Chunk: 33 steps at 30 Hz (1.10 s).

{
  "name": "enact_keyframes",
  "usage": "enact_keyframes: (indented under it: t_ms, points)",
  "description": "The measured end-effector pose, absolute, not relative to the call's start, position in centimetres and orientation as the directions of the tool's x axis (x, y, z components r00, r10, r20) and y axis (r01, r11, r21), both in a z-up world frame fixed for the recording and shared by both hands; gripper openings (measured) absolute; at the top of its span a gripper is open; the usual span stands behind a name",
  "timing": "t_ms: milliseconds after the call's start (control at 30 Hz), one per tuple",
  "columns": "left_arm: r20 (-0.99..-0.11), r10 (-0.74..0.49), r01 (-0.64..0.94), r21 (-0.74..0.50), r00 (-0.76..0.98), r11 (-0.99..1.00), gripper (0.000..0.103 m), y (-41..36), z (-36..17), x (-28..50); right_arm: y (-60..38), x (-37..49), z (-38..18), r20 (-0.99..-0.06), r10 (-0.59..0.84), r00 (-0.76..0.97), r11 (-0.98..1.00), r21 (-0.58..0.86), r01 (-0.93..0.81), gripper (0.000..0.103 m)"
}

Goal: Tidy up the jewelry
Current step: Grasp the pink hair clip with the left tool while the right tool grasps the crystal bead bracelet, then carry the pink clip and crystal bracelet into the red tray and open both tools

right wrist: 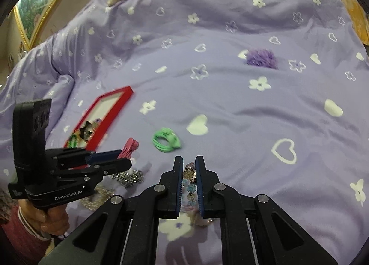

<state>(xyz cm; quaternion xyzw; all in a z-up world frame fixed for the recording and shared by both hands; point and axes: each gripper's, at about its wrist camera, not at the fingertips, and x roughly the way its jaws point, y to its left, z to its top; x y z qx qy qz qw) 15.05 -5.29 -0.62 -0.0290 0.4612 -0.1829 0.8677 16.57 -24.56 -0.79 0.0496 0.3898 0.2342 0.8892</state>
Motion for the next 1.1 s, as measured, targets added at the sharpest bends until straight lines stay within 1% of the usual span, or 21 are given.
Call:
enact_keyframes:
  t_ms: [467,1100]
  points:
    - [-0.741,-0.304,0.172,-0.252,0.599,0.952,0.017,1.2,1.9,11.5,-20.1,15.3,1.5,-0.634,0.524,0.570,0.841,0.275,-0.466,0.010]
    - [-0.751,-0.131,-0.095,-0.250,0.647,0.964,0.017,13.2,1.0,7.3,-7.6,14.7,1.9,-0.611,0.658,0.441,0.705,0.292,-0.647,0.010]
